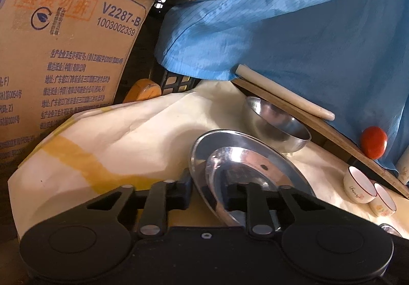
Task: Organize plates and bowls
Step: 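Close both grippers on the flat steel plate rim and lift it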
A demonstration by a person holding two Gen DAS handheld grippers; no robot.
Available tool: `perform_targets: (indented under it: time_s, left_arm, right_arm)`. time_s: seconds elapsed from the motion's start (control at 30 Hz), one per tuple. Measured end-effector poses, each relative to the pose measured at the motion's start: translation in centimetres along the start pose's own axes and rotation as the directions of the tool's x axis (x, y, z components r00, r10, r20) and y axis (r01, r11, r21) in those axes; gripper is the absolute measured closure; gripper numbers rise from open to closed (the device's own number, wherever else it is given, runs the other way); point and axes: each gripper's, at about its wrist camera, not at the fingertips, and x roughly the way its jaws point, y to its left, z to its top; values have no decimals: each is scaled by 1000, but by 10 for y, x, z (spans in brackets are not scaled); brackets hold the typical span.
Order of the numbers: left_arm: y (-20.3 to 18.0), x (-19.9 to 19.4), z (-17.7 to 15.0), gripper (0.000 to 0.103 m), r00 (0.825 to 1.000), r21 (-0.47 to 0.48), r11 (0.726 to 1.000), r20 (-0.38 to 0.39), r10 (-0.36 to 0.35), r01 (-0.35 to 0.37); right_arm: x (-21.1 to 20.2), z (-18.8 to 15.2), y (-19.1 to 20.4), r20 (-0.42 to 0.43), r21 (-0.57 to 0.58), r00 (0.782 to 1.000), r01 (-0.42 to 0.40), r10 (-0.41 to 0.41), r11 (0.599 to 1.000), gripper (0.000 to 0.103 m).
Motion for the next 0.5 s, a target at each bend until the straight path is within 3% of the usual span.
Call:
perform_targets:
  time_s: [0.3,0.5]
  left_arm:
    - [1,-1,-1,86,1000,-14,1000,-1,0,0]
    - [-4,-8,-3,86,1000,-11,1000,-2,8,-8]
  right_arm:
    - [-1,0,4,8,-11,1000,9,-8,1000,78]
    - [-15,-6,11,57,-60,998,42,-39,997,78]
